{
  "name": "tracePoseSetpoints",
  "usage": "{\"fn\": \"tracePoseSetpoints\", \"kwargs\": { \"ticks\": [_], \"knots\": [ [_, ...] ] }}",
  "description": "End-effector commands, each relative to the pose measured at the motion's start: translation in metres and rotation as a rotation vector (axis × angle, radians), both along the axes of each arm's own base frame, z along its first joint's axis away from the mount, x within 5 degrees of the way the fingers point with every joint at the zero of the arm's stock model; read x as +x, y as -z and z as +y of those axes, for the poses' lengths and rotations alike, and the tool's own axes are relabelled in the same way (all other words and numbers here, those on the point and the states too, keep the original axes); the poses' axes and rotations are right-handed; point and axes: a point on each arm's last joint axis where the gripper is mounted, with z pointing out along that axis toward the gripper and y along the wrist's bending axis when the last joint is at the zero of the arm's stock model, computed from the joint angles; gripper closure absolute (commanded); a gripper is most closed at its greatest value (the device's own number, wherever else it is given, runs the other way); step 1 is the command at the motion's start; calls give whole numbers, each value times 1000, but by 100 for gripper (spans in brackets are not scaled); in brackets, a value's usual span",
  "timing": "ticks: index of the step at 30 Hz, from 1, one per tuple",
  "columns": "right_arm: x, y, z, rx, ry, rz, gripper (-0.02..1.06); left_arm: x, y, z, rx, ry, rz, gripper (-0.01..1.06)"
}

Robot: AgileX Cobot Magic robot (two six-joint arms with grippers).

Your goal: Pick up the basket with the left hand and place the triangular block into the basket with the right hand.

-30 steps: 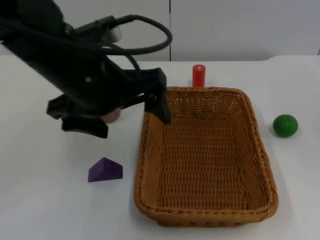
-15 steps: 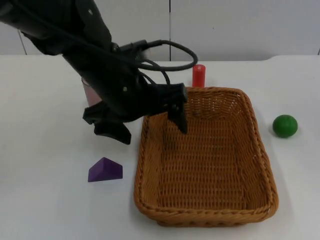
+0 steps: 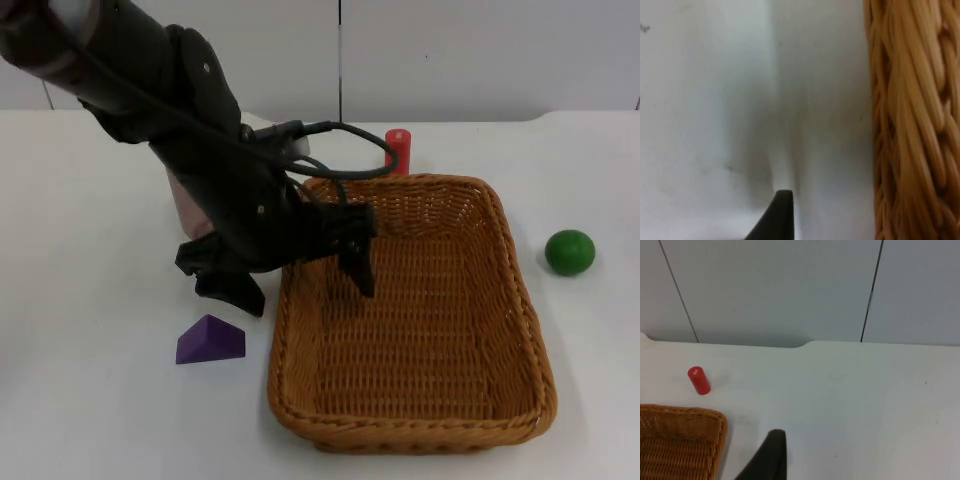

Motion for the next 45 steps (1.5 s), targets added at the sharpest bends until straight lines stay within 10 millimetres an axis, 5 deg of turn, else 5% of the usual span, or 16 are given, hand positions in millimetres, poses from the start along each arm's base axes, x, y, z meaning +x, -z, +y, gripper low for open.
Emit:
{"fn": "tracePoseSetpoints", "kwargs": {
  "ticks": [1,5,12,32,37,40,45],
  "knots": [
    [-1,-3,0,-1,-4,-14,0,0,-2,-3,1,16,-6,3],
    [-1,-4,1,10,-6,-20,0,-1,2,-3,0,9,6,9],
    [-1,-4,2,26,-11,-23,0,1,1,-5,-18,-16,-2,39],
    [-1,-5,2,21,-14,-29,0,-8,16,-19,-19,-4,33,43],
    [-1,-5,2,21,-14,-29,0,-8,17,-19,-19,-4,40,63],
    [-1,-5,2,21,-14,-31,0,-12,17,-18,-3,26,68,87],
    [-1,-5,2,22,-15,-37,0,-15,17,-17,8,52,102,104]
  ]
}}
